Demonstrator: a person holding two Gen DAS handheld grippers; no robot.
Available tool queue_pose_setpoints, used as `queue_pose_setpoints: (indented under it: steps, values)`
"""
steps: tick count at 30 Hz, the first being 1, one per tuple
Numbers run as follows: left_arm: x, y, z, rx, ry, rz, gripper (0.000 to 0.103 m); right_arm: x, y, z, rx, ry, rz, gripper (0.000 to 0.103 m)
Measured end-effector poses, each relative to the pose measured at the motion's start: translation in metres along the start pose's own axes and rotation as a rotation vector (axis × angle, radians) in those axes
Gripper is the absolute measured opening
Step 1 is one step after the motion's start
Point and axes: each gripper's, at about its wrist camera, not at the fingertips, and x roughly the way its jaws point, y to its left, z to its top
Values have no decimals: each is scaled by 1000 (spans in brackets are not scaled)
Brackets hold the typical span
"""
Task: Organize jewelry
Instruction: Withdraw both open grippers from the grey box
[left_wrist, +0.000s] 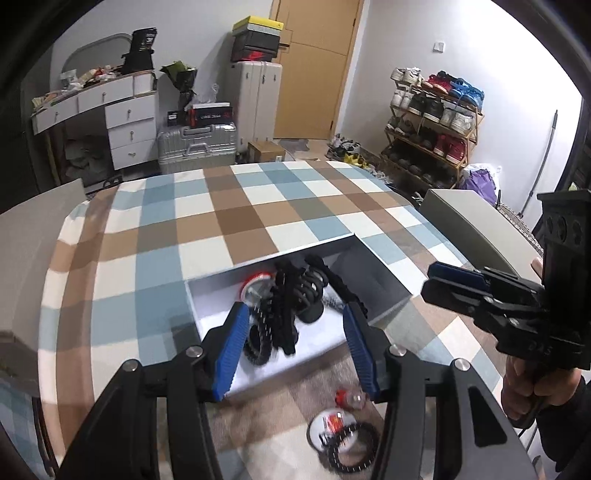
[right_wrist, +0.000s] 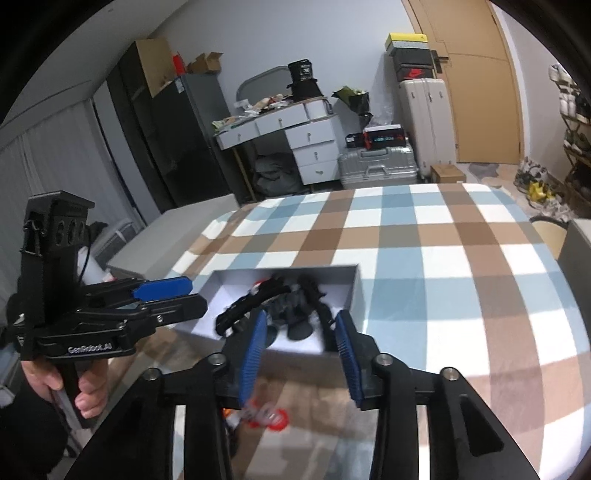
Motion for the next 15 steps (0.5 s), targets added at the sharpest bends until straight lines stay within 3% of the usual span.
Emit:
queue_pose_setpoints:
  steps: [5, 10, 15]
  values:
    - [-12, -1, -22, -48, -6, 11, 48, -5, 12, -23, -22, 14, 22, 55]
    - [-18, -2, -45, -96, 14, -15, 60, -4, 13, -44, 16, 51, 20, 68]
    - [-23, -1, -66, -154, 23, 21, 65, -5, 22, -63, 13, 74, 54, 73]
